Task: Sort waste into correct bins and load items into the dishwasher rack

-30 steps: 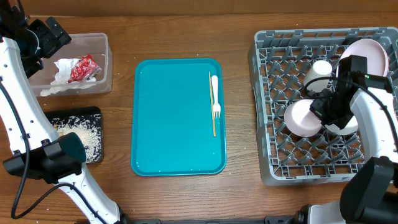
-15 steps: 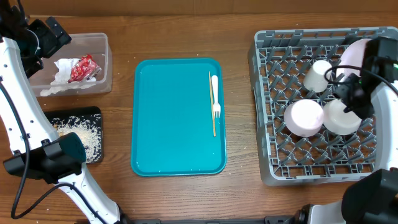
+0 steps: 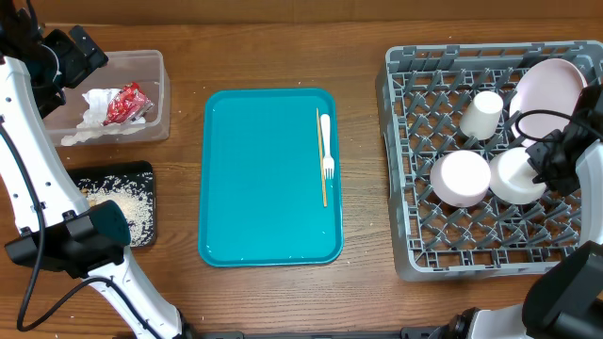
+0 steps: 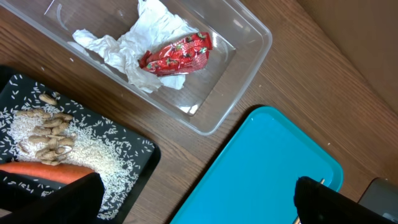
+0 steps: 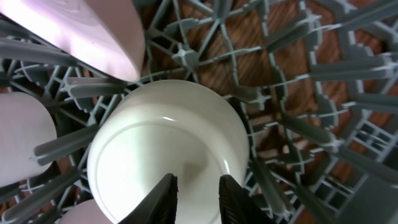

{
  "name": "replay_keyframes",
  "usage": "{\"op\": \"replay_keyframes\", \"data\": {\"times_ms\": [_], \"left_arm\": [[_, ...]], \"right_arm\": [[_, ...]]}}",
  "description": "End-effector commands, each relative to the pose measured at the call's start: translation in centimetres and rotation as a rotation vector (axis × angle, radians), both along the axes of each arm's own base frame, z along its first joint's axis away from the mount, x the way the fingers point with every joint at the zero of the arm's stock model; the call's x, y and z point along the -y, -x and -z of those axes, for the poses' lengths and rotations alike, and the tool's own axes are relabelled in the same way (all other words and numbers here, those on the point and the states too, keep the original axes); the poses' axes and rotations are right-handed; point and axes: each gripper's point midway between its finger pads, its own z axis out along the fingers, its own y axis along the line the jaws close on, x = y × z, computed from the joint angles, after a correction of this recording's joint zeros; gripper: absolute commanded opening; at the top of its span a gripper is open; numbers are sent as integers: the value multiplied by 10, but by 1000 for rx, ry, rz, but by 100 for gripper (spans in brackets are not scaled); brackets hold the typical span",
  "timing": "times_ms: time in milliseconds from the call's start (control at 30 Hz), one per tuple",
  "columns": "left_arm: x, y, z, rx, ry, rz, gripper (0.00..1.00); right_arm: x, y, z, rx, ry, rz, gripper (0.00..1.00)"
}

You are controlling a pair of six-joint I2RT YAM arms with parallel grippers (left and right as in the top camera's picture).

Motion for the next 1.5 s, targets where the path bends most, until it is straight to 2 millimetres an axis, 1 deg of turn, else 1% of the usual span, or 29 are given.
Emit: {"op": "replay_keyframes", "data": {"times_ms": [0, 200, 533, 667, 767, 867, 900, 933, 1000, 1033, 1067, 1100, 1233, 1300, 1333, 1467], "left_arm": [[4, -2, 0, 3, 7, 3, 100], [4, -2, 0, 3, 7, 3, 100], [4, -1, 0, 3, 7, 3, 100], [4, -2, 0, 3, 7, 3, 100], [4, -1, 0, 3, 7, 3, 100], [4, -2, 0, 3, 7, 3, 100], [4, -2, 0, 3, 7, 3, 100], [4, -2, 0, 3, 7, 3, 100], [4, -1, 0, 3, 7, 3, 100], [4, -2, 0, 3, 7, 3, 100], [4, -2, 0, 3, 7, 3, 100], [4, -2, 0, 3, 7, 3, 100], [4, -2, 0, 3, 7, 3, 100], [4, -1, 0, 3, 7, 3, 100], [4, -2, 0, 3, 7, 3, 100], [4, -2, 0, 3, 7, 3, 100]], "right_arm": [[-5, -1, 13, 8, -30, -3, 25], [-6, 0, 15, 1, -33, -3, 26], [-7, 3, 25, -11, -37, -6, 27], [-5, 0, 24, 3, -31, -7, 27], [-6, 1, 16, -6, -35, -7, 27], [-5, -1, -10, 3, -31, -8, 31], [-5, -1, -28, 17, -25, -7, 33], [-6, -1, -41, 29, -23, -9, 35], [-13, -1, -66, 63, -42, -21, 39], [-19, -1, -79, 88, -61, -33, 43], [-24, -2, -88, 105, -75, -53, 48], [-34, -3, -100, 136, -101, -105, 52], [-62, -1, -126, 222, -153, -221, 63], [-74, 9, -137, 240, -152, -243, 67], [-85, 20, -146, 244, -150, -267, 70], [-114, 44, -154, 229, -156, -356, 70]]}}
